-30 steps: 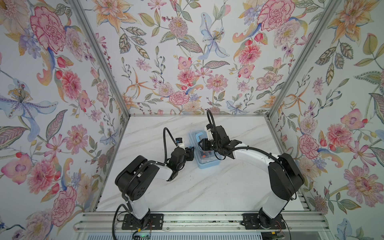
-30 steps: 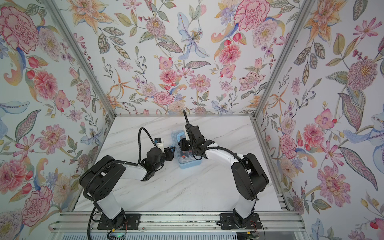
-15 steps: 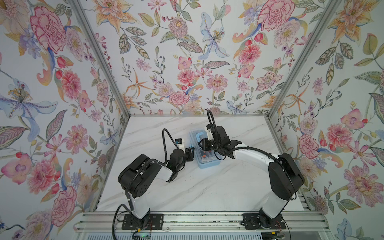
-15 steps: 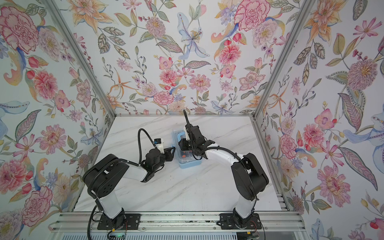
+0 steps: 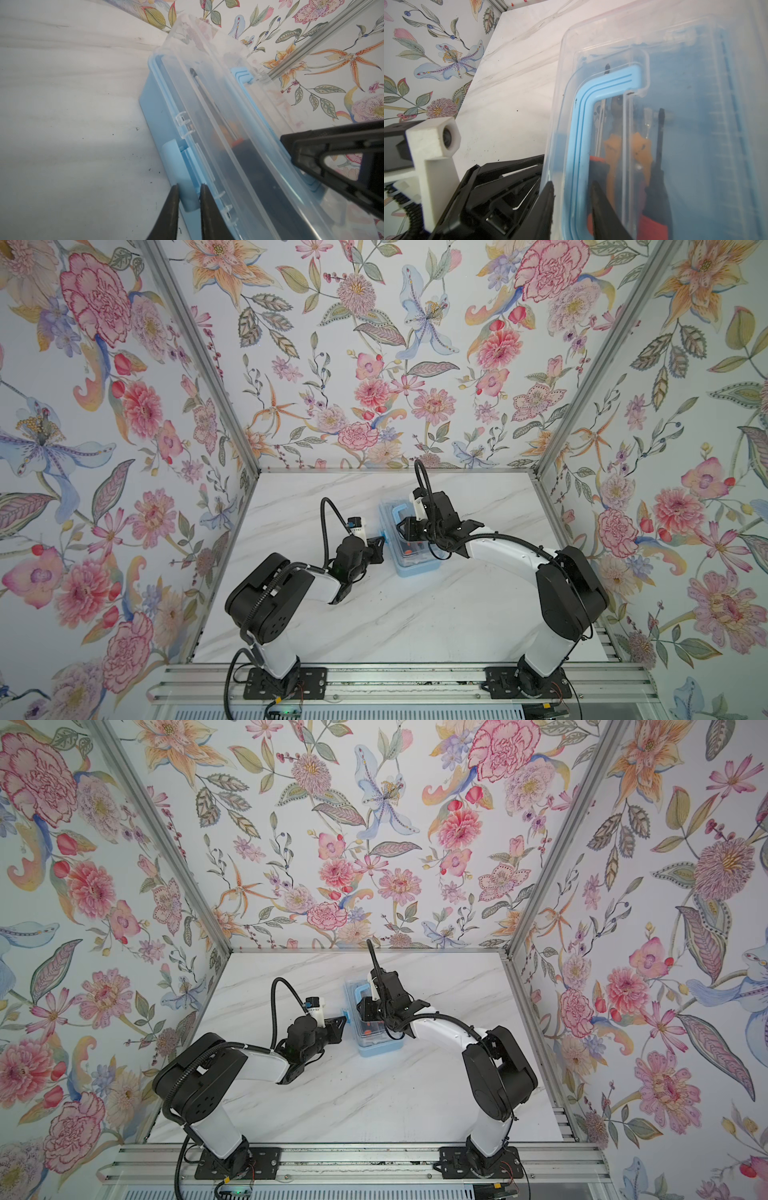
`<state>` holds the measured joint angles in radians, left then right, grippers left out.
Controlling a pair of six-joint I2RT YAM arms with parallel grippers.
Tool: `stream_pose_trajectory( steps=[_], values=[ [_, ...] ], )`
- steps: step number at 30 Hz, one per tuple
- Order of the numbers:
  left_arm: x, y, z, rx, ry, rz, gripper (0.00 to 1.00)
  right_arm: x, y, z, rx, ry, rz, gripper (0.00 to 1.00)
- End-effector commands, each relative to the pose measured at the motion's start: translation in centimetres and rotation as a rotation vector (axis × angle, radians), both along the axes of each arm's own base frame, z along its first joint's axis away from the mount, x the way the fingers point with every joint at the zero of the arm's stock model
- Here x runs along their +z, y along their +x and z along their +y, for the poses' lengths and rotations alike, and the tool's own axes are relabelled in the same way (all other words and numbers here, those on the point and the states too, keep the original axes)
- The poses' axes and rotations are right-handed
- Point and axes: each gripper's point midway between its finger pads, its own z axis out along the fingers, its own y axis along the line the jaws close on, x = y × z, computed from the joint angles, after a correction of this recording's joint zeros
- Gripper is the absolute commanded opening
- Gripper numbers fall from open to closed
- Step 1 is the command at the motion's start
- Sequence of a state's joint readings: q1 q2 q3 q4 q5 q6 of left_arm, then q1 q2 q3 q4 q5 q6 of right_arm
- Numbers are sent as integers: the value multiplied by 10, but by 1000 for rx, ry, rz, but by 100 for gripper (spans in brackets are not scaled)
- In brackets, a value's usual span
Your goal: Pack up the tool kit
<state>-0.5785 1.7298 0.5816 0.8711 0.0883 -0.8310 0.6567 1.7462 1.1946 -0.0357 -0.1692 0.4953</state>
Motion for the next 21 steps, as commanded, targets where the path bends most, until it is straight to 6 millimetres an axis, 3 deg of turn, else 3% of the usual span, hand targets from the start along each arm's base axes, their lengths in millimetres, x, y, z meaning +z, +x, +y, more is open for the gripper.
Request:
stream_pose_trajectory(
  steps=[1, 21],
  values=[
    [13, 9, -3, -13, -5, -9, 19, -19, -12, -7, 2, -43, 82, 32],
    [0, 24, -12, -107, 202, 198, 20, -22, -14, -4, 19, -47, 104, 32]
  ],
)
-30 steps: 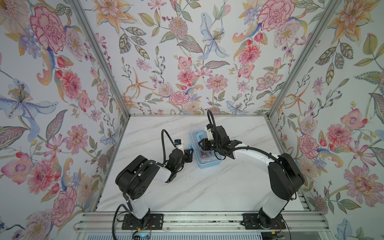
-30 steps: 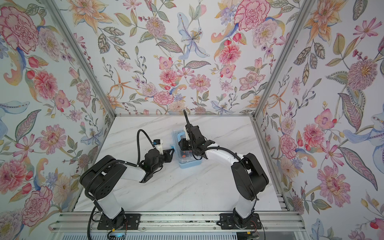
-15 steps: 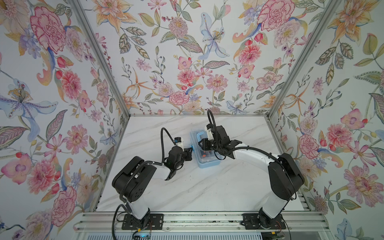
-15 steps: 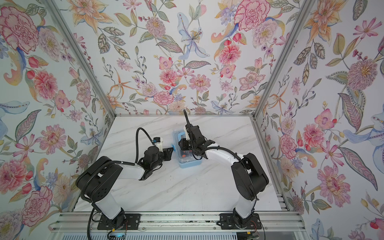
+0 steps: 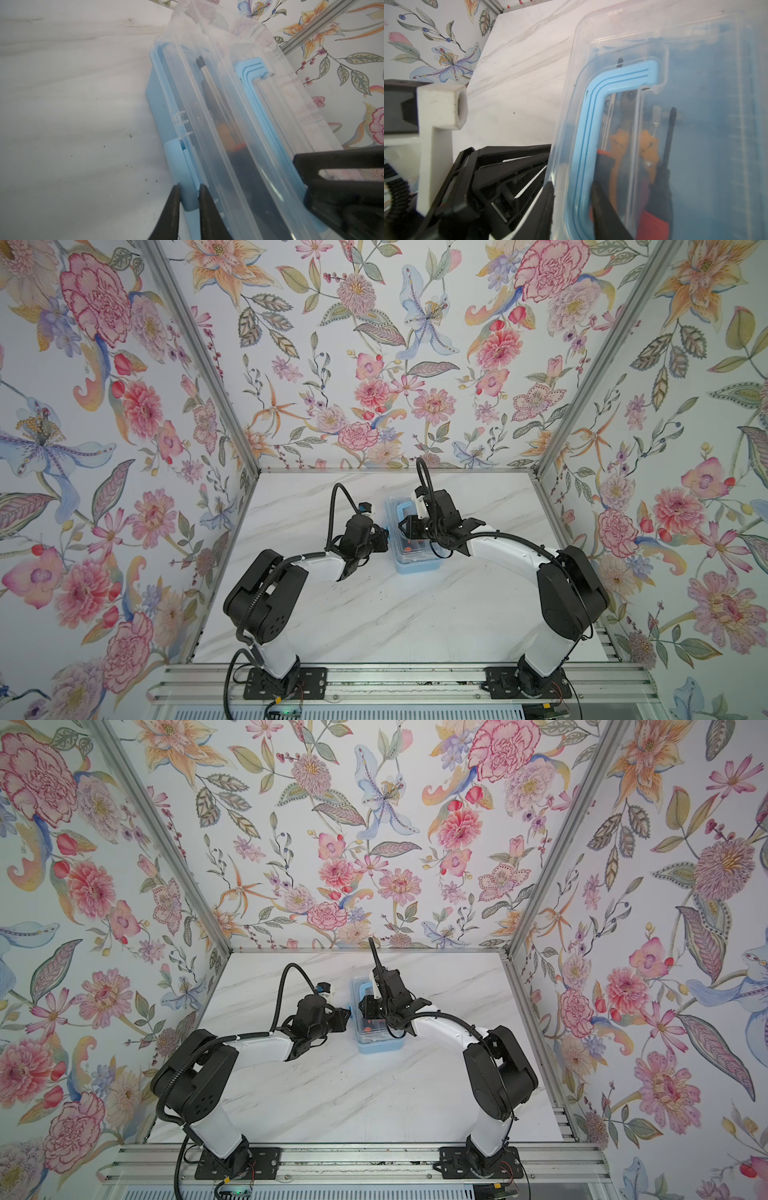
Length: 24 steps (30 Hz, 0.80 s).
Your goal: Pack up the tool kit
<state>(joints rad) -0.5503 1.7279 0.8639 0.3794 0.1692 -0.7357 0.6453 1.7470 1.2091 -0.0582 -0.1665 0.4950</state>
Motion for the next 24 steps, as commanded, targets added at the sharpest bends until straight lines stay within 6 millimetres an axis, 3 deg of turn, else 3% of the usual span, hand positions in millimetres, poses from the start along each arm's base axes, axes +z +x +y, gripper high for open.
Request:
stream_pose_trajectory(
  steps=[1, 6, 13, 24],
  values=[
    [-8, 3, 4, -19, 60, 66, 20, -23, -17, 0, 31, -40, 95, 33],
    [-11, 6, 9, -3, 89, 121, 20, -22, -16, 2, 33, -35, 95, 32],
    [-16, 8, 21, 10, 130, 174, 31, -23, -16, 3, 31, -26, 98, 32],
    [-16, 16, 15, -26, 68, 178, 26, -26, -14, 4, 29, -31, 99, 32]
  ],
)
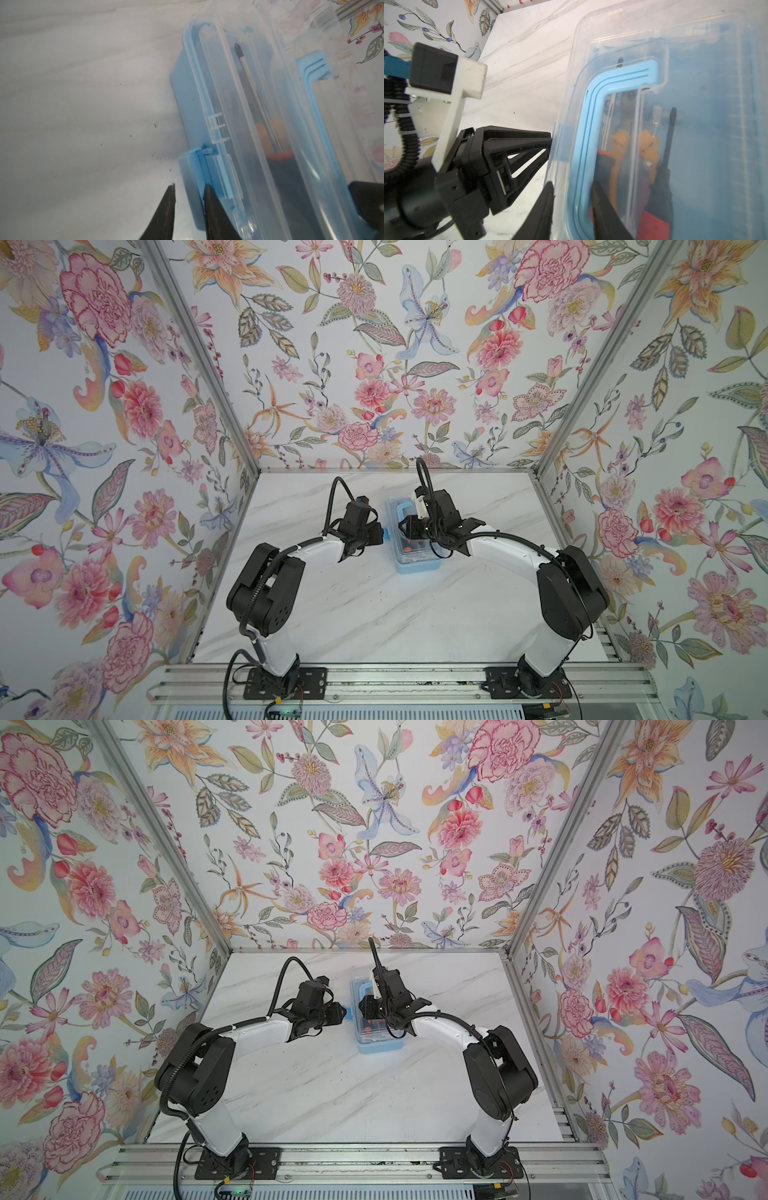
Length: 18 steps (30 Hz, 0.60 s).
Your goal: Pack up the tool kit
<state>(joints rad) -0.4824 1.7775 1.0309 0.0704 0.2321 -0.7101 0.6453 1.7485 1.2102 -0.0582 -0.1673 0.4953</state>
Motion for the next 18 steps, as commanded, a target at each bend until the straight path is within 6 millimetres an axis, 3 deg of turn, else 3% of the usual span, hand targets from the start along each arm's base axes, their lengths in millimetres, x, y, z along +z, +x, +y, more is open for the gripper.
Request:
stream_pose_trajectory(
  steps=[1, 9, 18],
  values=[
    [-4, 5, -4, -28, -16, 10, 26, -27, -14, 3, 25, -31, 101, 32],
    [-8, 5, -4, -29, -20, 22, 23, -30, -16, 2, 24, -32, 104, 32],
    [4, 10, -3, -15, -73, 4, 16, -27, -16, 2, 23, -29, 98, 33]
  ],
)
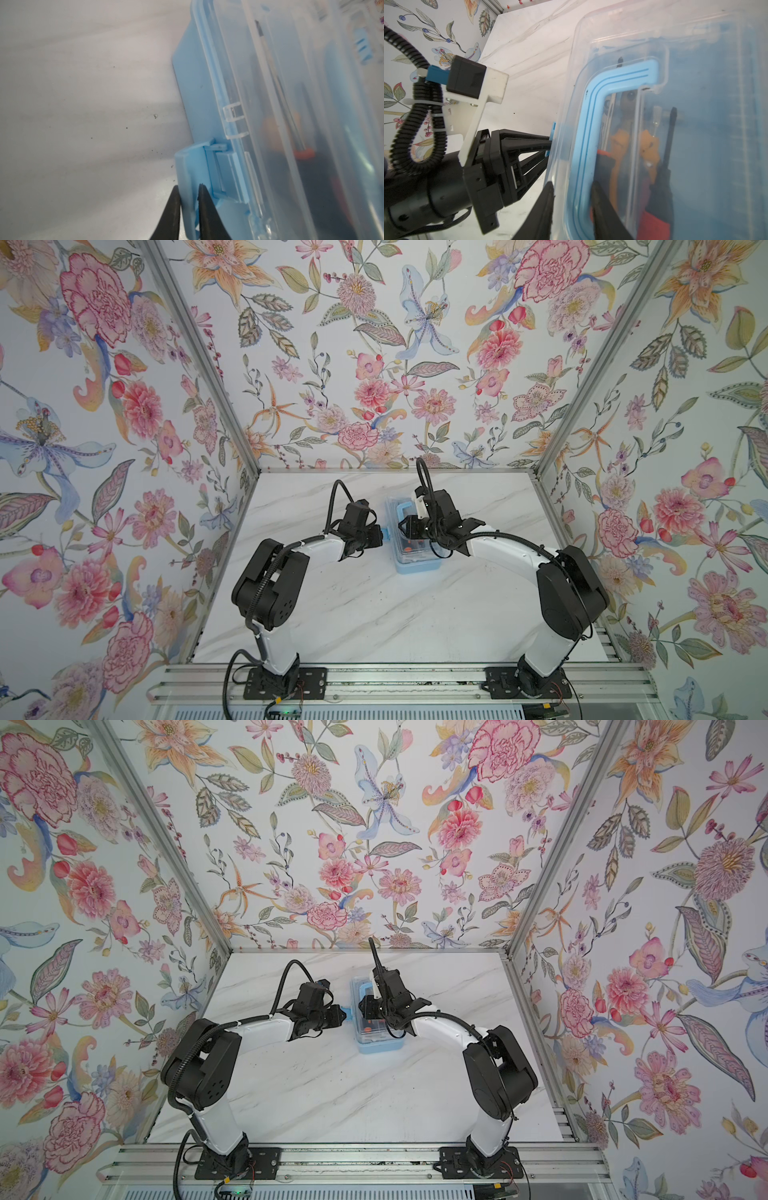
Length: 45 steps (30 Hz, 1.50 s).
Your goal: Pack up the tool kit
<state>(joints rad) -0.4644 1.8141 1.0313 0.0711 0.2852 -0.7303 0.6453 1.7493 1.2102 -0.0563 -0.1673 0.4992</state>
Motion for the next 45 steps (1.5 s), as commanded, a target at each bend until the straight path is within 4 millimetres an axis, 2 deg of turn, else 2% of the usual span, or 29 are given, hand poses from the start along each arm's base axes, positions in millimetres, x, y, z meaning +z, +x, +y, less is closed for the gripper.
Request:
stream_pose_trajectory(
  steps=[1, 12, 20, 31, 45],
  values=[
    [20, 12, -4, -8, -55, -53, 15, -26, -16, 2, 26, -30, 95, 33],
    [44, 6, -9, -9, -169, -44, 16, -23, -16, 2, 28, -21, 92, 33],
    [64, 6, -5, 6, -176, -67, 16, -23, -16, 4, 27, -10, 92, 33],
    [70, 5, -2, 20, -176, -80, 16, -22, -15, 5, 28, -4, 90, 33],
    [80, 3, -17, -15, -246, -85, 19, -23, -15, 6, 32, 0, 94, 33]
  ],
)
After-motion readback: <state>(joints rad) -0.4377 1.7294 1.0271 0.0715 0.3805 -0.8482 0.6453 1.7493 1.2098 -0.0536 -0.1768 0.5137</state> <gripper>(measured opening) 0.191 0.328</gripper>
